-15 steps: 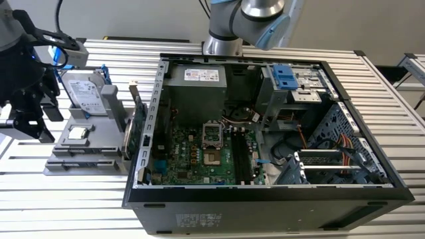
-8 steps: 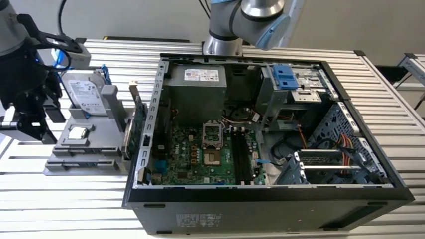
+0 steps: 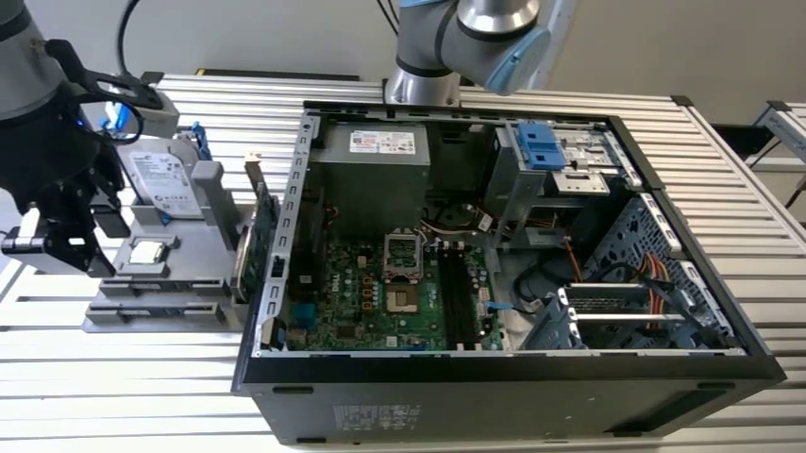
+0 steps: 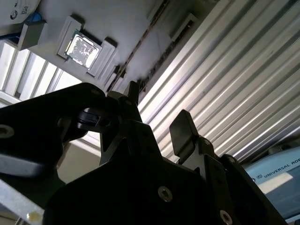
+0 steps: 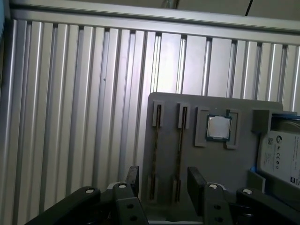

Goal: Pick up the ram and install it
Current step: 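Pick up the ram and move it above insertion slot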

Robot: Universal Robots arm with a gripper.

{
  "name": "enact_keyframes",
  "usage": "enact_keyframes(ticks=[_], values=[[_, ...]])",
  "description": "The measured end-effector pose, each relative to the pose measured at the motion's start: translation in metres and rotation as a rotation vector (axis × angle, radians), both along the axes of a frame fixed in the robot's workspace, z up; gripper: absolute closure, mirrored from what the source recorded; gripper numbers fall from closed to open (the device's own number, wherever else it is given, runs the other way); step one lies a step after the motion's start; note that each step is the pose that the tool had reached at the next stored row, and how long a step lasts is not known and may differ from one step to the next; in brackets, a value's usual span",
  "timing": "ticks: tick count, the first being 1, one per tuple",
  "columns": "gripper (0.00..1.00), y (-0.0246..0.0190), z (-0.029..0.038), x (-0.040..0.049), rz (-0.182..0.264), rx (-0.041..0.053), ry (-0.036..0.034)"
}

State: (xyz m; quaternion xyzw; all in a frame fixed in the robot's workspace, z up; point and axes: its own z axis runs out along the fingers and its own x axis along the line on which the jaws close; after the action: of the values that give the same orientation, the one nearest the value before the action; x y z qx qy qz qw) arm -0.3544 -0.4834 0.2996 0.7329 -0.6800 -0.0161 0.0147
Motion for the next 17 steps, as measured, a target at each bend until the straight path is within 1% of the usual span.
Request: enact_keyframes(ticks=[17], values=[[0.0, 0.0001, -0.013, 0.002, -0.004, -0.0001, 0.0]])
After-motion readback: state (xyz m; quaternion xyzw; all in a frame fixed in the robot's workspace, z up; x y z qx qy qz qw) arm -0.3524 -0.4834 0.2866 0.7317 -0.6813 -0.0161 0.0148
